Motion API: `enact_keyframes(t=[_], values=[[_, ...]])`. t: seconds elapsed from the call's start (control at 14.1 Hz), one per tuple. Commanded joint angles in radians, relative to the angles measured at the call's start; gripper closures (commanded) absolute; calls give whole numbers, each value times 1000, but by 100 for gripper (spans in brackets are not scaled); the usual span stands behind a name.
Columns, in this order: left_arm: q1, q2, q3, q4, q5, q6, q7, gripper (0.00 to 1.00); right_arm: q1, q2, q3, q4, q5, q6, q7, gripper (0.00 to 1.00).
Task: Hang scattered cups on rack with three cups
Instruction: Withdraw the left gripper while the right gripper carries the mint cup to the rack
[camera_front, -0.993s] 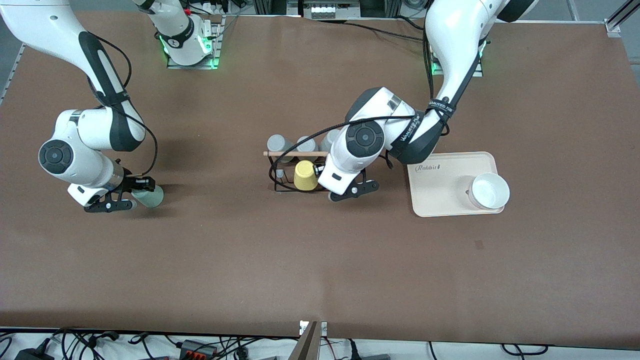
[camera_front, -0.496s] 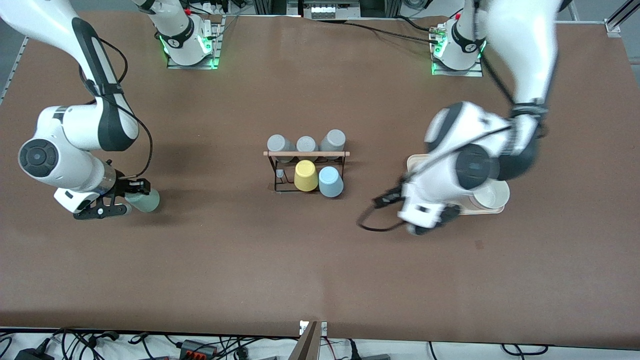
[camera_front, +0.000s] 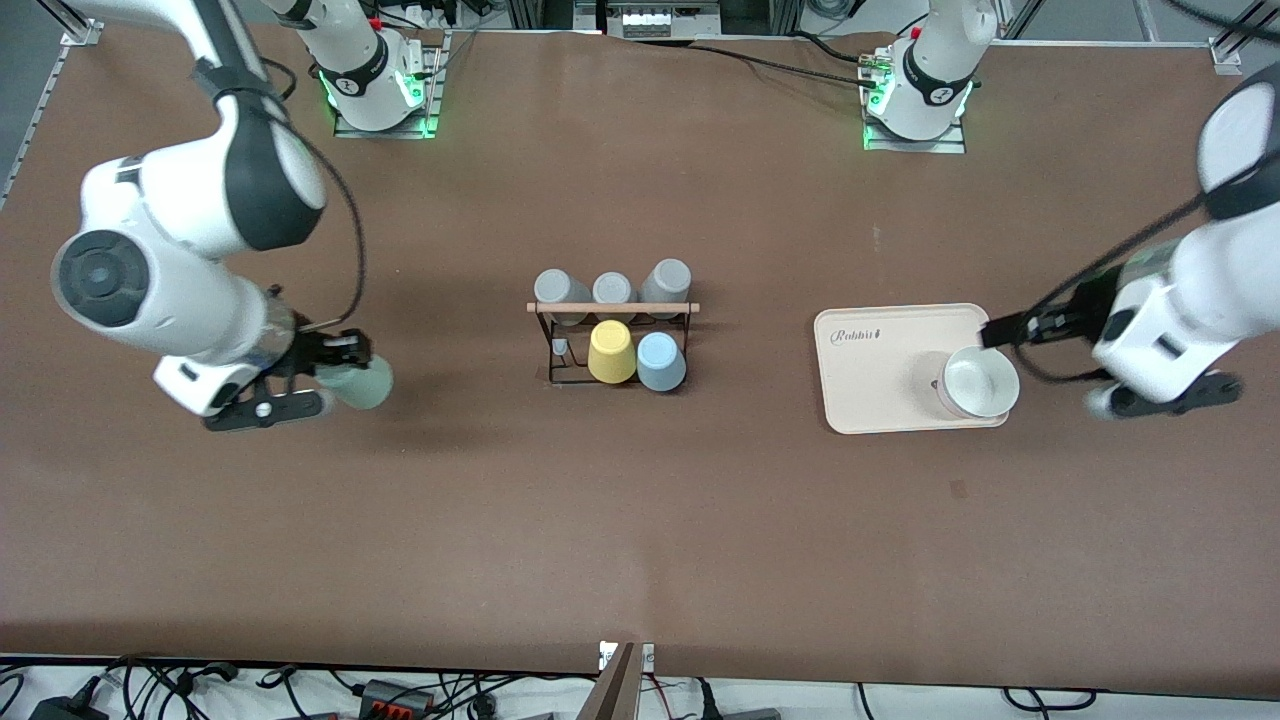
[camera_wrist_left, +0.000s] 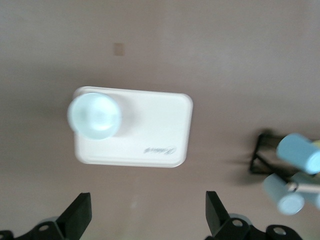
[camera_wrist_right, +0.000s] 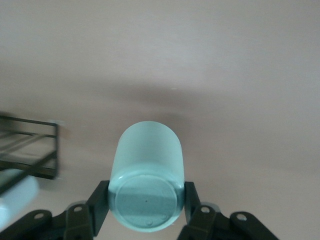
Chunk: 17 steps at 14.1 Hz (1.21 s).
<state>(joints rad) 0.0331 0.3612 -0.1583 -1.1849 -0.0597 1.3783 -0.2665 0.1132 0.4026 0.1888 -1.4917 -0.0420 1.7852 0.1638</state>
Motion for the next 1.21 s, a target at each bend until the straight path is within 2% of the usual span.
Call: enact_keyframes(t=[0.0,0.07,0.21,0.28,0.43,0.71,1.13], values=[[-8,-103,-21,-121,52,-12,35,0,89,54,-5,79,16,-20,158,68],[-12,-152,-23,-219,69,43,35,0,123,76,-5,103,22,-20,190,68],[5,-331,-20,-503,77,233,50,0,184,113,-5,146,28,-23,281,68],[8,-390,-23,-594,77,278,52,0,215,122,-5,149,28,-15,339,68],[5,-372,-23,-558,81,278,49,0,261,137,-5,151,28,-7,419,68],[-1,-262,-20,-373,115,200,101,0,312,157,-5,153,28,31,506,68],[10,-263,-17,-369,106,188,87,0,371,222,-6,153,18,74,583,67]])
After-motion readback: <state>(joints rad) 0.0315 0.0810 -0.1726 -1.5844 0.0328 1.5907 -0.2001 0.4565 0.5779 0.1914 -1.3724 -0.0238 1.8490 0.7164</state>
